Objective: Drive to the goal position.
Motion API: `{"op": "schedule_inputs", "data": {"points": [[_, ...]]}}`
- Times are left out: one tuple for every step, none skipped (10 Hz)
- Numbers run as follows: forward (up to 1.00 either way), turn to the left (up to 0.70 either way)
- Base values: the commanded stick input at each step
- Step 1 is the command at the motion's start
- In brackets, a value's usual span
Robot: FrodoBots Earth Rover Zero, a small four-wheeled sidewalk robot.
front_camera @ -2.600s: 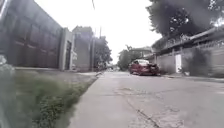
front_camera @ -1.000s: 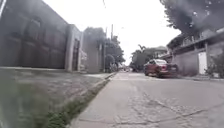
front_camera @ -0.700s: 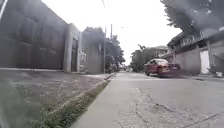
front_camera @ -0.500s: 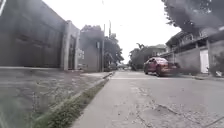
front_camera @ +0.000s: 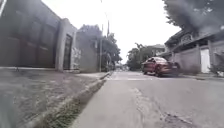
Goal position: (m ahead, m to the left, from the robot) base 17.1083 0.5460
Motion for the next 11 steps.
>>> {"op": "schedule_inputs", "data": {"points": [[0.70,0.00],[0.70,0.00],[0.70,0.00],[0.70,-0.05],[0.70,-0.21],[0.70,-0.34],[0.70,-0.34],[0.70,-0.34],[0.70,-0.29],[0.70,-0.02],[0.70,0.00]]}}
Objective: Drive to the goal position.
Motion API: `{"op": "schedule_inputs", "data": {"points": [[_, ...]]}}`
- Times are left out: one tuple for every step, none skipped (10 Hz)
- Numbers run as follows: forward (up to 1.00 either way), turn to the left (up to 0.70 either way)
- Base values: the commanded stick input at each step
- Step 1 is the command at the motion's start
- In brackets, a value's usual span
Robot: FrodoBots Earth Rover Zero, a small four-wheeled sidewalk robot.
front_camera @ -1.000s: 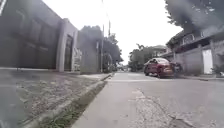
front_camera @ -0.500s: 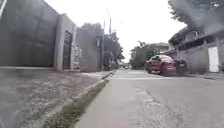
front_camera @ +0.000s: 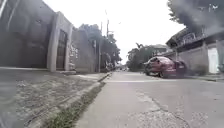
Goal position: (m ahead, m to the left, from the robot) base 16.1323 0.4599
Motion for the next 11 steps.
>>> {"op": "schedule_inputs", "data": {"points": [[0.70,0.00],[0.70,0.00],[0.70,0.00],[0.70,-0.05],[0.70,-0.34],[0.70,-0.33],[0.70,-0.07],[0.70,0.00],[0.70,0.00],[0.70,0.00],[0.70,0.00]]}}
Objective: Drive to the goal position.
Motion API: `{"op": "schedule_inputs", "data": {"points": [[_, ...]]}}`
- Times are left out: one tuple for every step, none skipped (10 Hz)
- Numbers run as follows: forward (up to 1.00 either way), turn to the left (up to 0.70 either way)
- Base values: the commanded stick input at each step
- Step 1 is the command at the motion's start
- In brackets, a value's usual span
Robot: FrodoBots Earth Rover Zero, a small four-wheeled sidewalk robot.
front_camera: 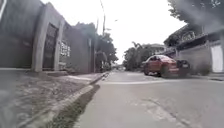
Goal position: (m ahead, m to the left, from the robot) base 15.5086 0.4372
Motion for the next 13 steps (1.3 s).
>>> {"op": "schedule_inputs", "data": {"points": [[0.70,0.00],[0.70,0.00],[0.70,0.00],[0.70,0.00],[0.70,0.00],[0.70,0.00],[0.70,-0.02],[0.70,-0.02],[0.70,-0.02],[0.70,-0.35],[0.70,-0.35],[0.70,-0.35],[0.70,-0.35]]}}
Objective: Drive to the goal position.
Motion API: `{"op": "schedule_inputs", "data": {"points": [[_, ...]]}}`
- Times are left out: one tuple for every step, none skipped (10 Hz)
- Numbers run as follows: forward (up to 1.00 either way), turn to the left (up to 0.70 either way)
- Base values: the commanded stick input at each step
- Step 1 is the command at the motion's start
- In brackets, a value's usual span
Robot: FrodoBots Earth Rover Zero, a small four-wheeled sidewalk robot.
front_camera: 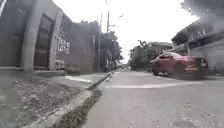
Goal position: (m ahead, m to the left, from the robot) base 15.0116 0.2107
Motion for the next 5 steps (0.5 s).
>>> {"op": "schedule_inputs", "data": {"points": [[0.70,0.00],[0.70,0.00],[0.70,0.00],[0.70,0.00],[0.70,0.00]]}}
